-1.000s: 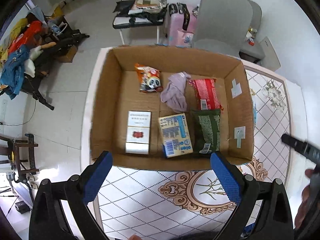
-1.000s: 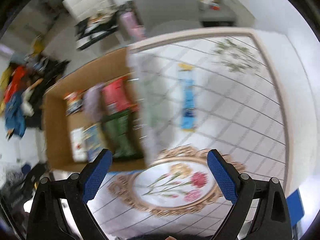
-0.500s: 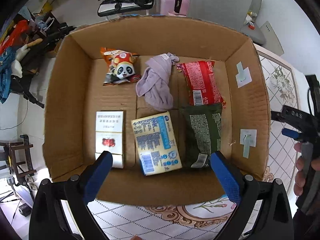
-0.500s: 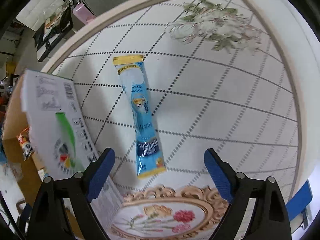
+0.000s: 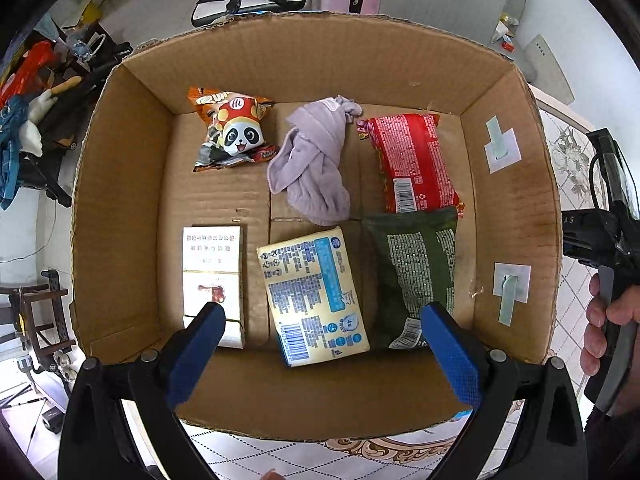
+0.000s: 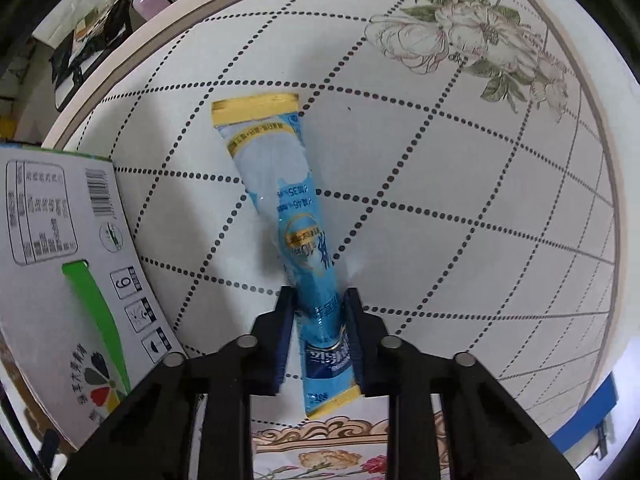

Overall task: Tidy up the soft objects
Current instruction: 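Grasp the blue tube on the table with the right gripper, then lower the blue tube into the box beside the green bag and release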

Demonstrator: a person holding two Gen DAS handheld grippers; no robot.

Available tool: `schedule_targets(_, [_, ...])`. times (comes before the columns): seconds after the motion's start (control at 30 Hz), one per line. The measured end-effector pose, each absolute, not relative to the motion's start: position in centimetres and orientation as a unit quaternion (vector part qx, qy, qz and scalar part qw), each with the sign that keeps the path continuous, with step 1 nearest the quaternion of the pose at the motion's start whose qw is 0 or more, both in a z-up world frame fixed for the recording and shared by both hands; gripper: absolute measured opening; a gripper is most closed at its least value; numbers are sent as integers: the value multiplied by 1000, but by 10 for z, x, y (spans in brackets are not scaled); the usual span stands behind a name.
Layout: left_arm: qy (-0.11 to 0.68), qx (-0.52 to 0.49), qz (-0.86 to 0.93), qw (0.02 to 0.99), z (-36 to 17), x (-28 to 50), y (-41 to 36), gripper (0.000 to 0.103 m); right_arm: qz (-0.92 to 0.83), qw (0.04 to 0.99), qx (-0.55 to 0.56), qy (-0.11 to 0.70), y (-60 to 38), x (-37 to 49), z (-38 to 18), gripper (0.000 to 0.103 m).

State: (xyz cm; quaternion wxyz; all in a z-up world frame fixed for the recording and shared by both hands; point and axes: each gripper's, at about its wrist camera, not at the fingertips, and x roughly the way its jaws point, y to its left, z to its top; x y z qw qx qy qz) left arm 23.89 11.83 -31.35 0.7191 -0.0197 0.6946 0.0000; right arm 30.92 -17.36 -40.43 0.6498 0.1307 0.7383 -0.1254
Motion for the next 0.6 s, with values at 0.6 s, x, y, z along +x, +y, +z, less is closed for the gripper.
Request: schedule_targets(0.6, [667,-34,-7,744,-263,222,127,100,23,739,136,660,-117,256,-225,14])
